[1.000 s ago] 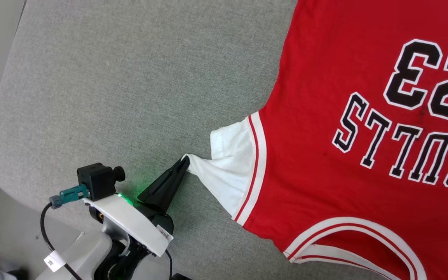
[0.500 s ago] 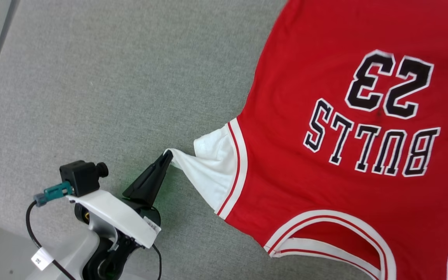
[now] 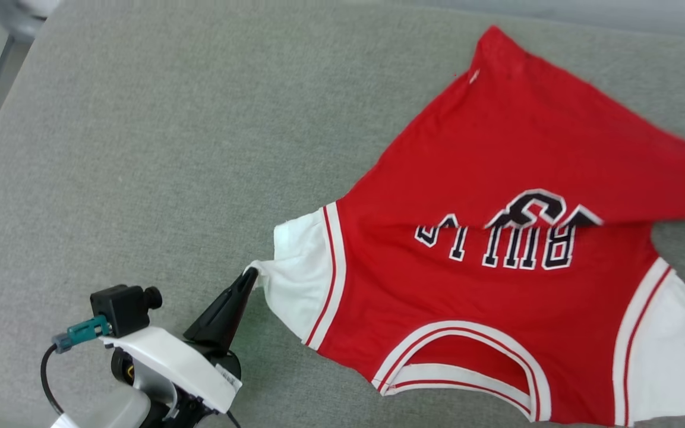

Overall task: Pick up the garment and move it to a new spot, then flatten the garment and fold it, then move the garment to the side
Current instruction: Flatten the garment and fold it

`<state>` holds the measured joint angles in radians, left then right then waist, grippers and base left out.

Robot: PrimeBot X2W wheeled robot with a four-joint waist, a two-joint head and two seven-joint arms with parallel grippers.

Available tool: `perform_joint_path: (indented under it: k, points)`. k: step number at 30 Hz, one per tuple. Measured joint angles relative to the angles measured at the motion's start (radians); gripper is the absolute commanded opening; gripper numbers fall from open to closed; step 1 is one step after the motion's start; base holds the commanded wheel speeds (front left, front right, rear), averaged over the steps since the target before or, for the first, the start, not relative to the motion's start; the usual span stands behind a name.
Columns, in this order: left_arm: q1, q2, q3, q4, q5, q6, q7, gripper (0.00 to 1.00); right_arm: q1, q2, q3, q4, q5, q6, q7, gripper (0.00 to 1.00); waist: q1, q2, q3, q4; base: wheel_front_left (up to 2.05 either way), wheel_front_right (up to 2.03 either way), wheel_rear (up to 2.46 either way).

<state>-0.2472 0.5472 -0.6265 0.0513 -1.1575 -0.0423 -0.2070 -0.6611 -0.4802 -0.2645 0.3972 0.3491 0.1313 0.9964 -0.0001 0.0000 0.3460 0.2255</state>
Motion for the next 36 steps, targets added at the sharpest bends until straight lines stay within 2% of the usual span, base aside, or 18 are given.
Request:
perform_joint_path:
  k: [6, 9, 14, 19, 24, 28, 29, 31, 32, 36]
  points:
    - [0.026, 0.007, -0.004, -0.015, -0.001, 0.016, 0.000, 0.00, 0.174, -0.015, -0.007, -0.102, 0.050, 0.000, -0.001, 0.00, 0.0000, 0.0000, -0.050, -0.040, 0.00, 0.00, 0.00]
    - [0.038, 0.008, -0.008, -0.017, 0.000, 0.025, 0.000, 0.00, 0.260, -0.010, -0.043, -0.157, 0.077, 0.000, -0.003, 0.00, 0.0000, 0.0000, -0.071, -0.053, 0.00, 0.00, 0.00]
    - [0.055, 0.008, -0.016, -0.019, 0.000, 0.029, 0.002, 0.00, 0.432, 0.036, -0.133, -0.279, 0.060, 0.000, 0.001, 0.00, 0.0000, 0.0000, -0.107, -0.068, 0.00, 0.00, 0.00]
    - [0.059, 0.007, -0.021, -0.020, 0.002, 0.034, 0.001, 0.00, 0.600, 0.130, -0.231, -0.405, 0.063, 0.000, 0.030, 0.00, 0.0000, 0.0000, -0.123, -0.084, 0.00, 0.00, 0.00]
    - [0.063, 0.007, -0.021, -0.020, 0.002, 0.034, 0.001, 0.00, 0.720, 0.220, -0.258, -0.508, 0.067, 0.000, 0.066, 0.00, 0.0000, 0.0000, -0.123, -0.101, 0.00, 0.00, 0.00]
    - [0.062, 0.006, -0.023, -0.015, 0.005, 0.033, 0.001, 0.00, 0.794, 0.241, -0.260, -0.529, 0.023, 0.000, 0.101, 0.00, 0.0000, 0.0000, -0.123, -0.111, 0.00, 0.00, 0.00]
    - [0.061, 0.006, -0.024, -0.014, 0.005, 0.033, 0.001, 0.00, 0.804, 0.245, -0.264, -0.533, 0.015, 0.000, 0.105, 0.07, 0.0000, 0.0000, -0.124, -0.113, 0.00, 0.00, 0.00]
    - [0.060, 0.006, -0.024, -0.013, 0.005, 0.033, 0.001, 0.00, 0.802, 0.256, -0.268, -0.556, 0.022, 0.000, 0.109, 0.78, 0.0000, 0.0000, -0.126, -0.117, 0.00, 0.00, 0.00]
    - [0.060, 0.007, -0.024, -0.012, 0.005, 0.032, 0.001, 0.00, 0.791, 0.262, -0.273, -0.570, 0.032, 0.000, 0.121, 1.00, 0.0000, 0.0000, -0.128, -0.119, 0.00, 0.00, 0.00]
    - [0.060, 0.008, -0.026, -0.011, 0.005, 0.029, 0.002, 0.00, 0.719, 0.265, -0.304, -0.671, 0.096, 0.000, 0.177, 1.00, 0.0000, 0.0000, -0.133, -0.121, 0.00, 0.00, 0.00]
